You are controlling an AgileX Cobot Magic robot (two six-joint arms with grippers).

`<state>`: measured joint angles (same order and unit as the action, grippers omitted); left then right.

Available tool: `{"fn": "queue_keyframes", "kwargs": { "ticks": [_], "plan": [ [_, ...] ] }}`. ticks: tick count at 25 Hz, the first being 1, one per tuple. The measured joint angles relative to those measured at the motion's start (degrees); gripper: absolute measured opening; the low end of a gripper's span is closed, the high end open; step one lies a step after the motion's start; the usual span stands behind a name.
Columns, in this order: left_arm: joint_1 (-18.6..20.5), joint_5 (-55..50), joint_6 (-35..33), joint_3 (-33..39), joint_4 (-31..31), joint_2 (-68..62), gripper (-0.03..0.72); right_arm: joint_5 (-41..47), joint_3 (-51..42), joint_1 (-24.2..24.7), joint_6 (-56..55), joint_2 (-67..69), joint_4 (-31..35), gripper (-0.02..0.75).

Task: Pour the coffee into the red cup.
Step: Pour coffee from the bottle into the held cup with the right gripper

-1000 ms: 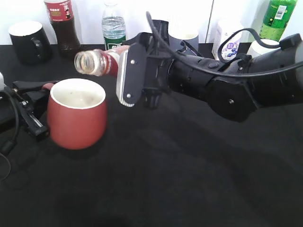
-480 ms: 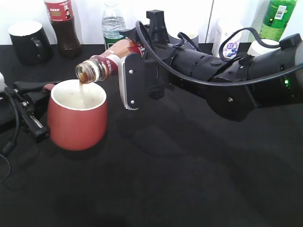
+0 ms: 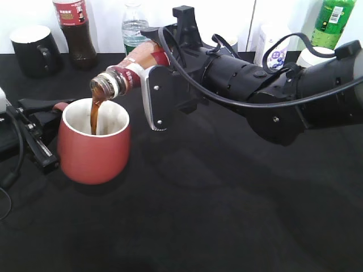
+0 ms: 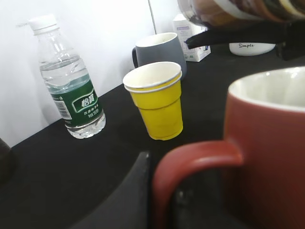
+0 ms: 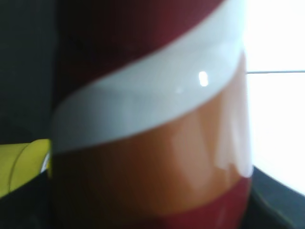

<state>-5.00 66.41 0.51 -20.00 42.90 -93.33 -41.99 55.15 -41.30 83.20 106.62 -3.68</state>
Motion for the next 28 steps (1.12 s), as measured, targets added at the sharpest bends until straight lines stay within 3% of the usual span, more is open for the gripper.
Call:
{"fn": "queue_keyframes", "kwargs": {
  "ticks": [28],
  "plan": [
    [0.0, -0.05, -0.11, 0.0, 0.18, 0.0, 0.043, -1.64, 0.05, 0.0, 4.53, 0.0, 0.34, 0.529]
  ]
}}
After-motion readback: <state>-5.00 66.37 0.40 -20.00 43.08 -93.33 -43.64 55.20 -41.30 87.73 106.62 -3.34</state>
